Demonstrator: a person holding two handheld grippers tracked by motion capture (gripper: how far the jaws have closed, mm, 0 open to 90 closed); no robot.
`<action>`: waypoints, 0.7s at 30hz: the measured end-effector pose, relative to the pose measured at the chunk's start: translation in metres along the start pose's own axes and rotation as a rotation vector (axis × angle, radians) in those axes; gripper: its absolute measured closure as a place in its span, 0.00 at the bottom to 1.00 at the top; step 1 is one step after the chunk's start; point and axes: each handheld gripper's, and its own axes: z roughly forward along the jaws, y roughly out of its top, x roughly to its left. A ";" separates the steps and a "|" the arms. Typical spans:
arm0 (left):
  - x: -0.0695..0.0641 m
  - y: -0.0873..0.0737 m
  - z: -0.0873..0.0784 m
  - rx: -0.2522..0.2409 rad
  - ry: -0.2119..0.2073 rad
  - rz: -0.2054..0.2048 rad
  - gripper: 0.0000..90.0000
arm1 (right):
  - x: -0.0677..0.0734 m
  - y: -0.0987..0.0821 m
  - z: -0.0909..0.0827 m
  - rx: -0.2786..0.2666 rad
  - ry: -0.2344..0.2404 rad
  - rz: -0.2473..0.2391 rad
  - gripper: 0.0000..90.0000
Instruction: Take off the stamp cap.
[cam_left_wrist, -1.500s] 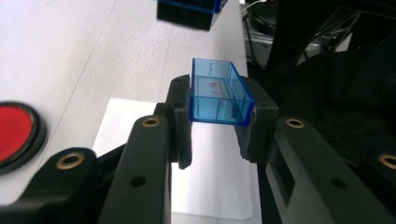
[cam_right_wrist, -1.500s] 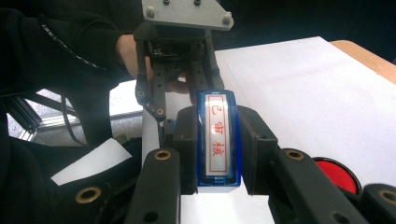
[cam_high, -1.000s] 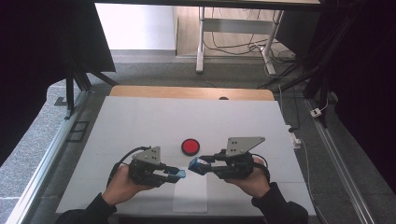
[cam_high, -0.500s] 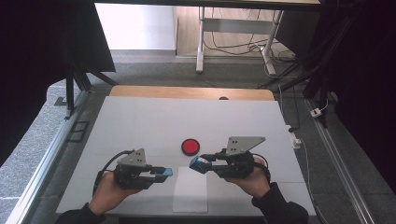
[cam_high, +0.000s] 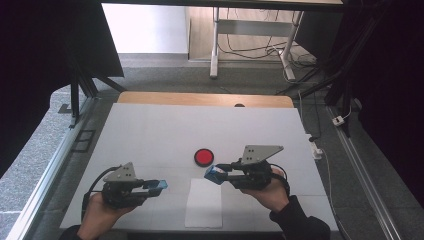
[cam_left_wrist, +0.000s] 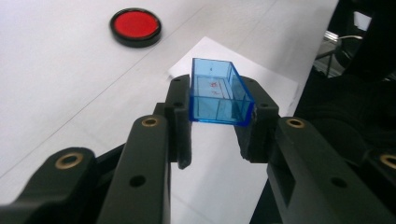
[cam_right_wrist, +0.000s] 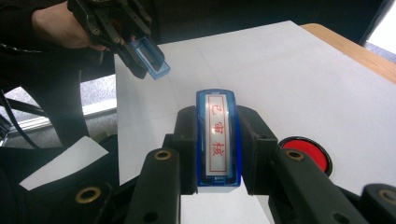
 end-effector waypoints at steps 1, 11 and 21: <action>0.000 -0.002 -0.002 -0.002 0.006 -0.007 0.76 | 0.000 0.000 0.000 0.000 -0.002 0.002 0.79; 0.000 -0.027 -0.022 -0.021 0.072 -0.076 0.76 | -0.003 -0.002 0.001 0.007 -0.015 0.024 0.79; 0.002 -0.043 -0.035 -0.016 0.117 -0.139 0.76 | -0.004 -0.002 0.001 0.010 -0.028 0.021 0.79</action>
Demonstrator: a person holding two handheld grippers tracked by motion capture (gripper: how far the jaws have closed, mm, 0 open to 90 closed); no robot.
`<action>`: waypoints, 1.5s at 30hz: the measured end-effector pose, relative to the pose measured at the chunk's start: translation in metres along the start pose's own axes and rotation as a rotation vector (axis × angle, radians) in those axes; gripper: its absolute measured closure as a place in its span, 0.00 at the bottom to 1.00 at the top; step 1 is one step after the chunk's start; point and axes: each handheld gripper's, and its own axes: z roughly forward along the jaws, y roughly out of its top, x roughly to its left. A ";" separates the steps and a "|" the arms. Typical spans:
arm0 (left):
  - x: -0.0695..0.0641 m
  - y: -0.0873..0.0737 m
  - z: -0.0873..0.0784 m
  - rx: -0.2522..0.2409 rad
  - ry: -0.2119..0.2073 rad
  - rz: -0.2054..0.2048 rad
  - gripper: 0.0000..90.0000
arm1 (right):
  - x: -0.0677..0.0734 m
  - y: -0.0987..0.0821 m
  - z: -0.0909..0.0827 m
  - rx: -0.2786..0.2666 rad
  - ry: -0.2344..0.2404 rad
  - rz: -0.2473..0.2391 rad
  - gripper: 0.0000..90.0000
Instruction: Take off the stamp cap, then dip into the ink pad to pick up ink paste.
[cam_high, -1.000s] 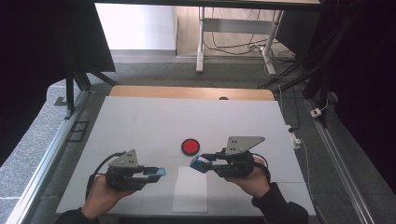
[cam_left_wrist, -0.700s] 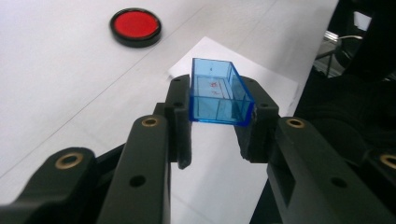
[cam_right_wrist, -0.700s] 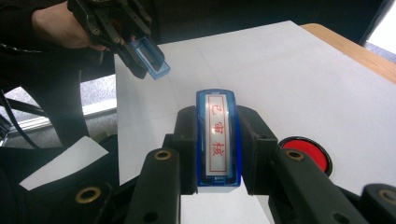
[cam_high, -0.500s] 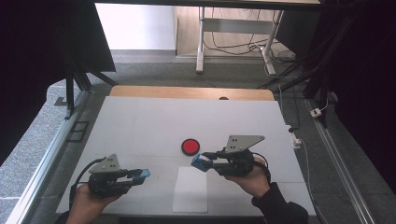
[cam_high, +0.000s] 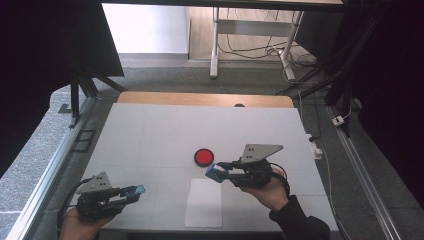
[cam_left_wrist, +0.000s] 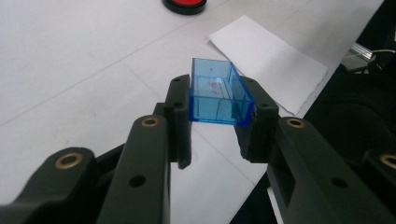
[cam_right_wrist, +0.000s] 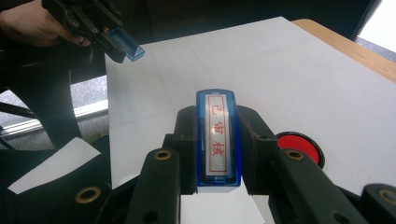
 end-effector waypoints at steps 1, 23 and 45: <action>0.001 -0.001 -0.001 0.002 0.005 -0.005 0.76 | 0.000 0.000 0.000 0.000 -0.001 0.000 0.79; 0.006 -0.010 -0.004 0.005 0.023 -0.039 0.76 | -0.004 0.001 0.002 0.006 -0.027 0.003 0.79; 0.005 -0.010 -0.003 0.013 0.026 -0.034 0.76 | -0.024 0.011 0.030 0.034 -0.039 0.028 0.79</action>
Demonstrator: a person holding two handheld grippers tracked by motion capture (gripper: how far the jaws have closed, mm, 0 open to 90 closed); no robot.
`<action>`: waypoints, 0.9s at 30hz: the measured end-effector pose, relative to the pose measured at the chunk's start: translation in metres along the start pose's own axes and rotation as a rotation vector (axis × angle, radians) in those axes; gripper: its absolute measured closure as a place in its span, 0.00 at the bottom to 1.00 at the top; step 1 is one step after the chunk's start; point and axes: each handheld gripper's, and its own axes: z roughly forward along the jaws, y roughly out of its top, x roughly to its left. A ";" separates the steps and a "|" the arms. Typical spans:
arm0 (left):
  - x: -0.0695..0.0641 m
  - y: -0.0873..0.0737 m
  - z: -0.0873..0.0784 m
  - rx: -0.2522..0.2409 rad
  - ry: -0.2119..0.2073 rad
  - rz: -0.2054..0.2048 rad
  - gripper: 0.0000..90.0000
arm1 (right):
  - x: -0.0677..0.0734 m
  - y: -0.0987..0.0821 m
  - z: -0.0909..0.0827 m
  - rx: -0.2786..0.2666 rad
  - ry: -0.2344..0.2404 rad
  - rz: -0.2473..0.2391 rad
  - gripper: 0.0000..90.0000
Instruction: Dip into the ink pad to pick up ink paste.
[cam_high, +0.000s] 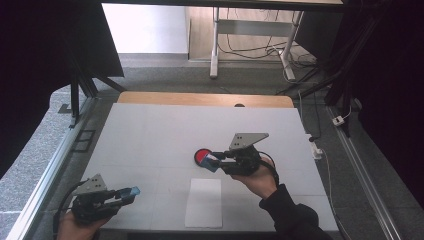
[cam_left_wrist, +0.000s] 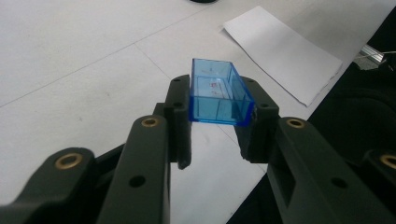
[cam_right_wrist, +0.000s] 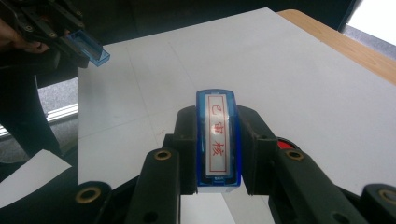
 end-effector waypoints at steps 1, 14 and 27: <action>0.000 0.000 0.000 0.000 0.000 0.001 0.76 | -0.001 0.001 0.001 0.005 -0.001 -0.003 0.79; 0.000 0.000 0.000 -0.002 0.008 0.000 0.76 | -0.013 0.007 0.016 0.027 -0.012 0.006 0.79; -0.001 0.000 0.000 0.002 0.007 0.005 0.76 | -0.030 0.010 0.036 0.060 -0.041 0.010 0.79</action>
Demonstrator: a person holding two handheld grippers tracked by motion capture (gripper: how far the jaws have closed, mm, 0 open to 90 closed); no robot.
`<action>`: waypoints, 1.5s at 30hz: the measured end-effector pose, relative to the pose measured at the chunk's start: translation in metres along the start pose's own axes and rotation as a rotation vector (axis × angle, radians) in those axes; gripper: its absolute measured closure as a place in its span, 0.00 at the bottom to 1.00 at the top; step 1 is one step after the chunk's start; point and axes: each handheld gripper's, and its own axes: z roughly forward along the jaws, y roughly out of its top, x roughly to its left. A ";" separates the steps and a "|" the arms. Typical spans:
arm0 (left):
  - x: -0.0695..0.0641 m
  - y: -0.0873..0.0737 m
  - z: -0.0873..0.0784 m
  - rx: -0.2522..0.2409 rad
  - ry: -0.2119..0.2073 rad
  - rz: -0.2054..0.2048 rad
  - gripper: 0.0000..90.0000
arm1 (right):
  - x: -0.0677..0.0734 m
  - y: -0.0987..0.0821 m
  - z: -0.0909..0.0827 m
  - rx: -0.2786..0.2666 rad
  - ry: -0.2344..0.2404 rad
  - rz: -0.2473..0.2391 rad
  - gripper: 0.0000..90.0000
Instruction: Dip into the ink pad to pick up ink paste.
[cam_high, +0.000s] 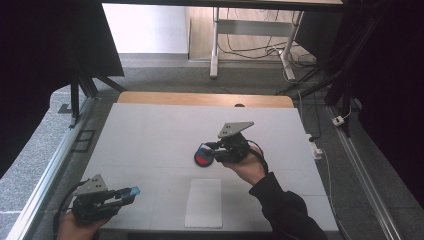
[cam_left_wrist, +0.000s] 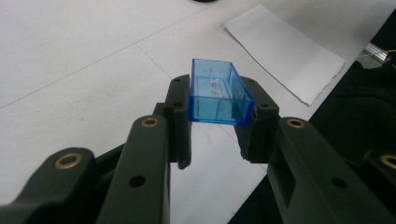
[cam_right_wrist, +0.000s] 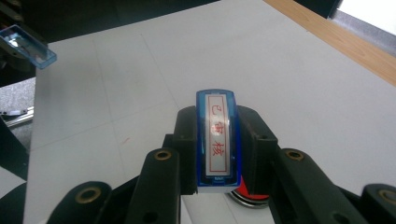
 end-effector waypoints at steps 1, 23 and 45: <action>0.000 0.000 0.000 0.000 0.000 0.000 0.76 | -0.003 0.001 0.004 0.003 -0.002 0.003 0.79; -0.001 0.000 0.001 0.007 -0.002 0.011 0.76 | -0.030 -0.005 0.042 0.117 -0.051 0.010 0.79; -0.001 0.000 0.001 0.011 -0.006 0.019 0.76 | -0.035 -0.018 0.065 0.196 -0.078 0.005 0.79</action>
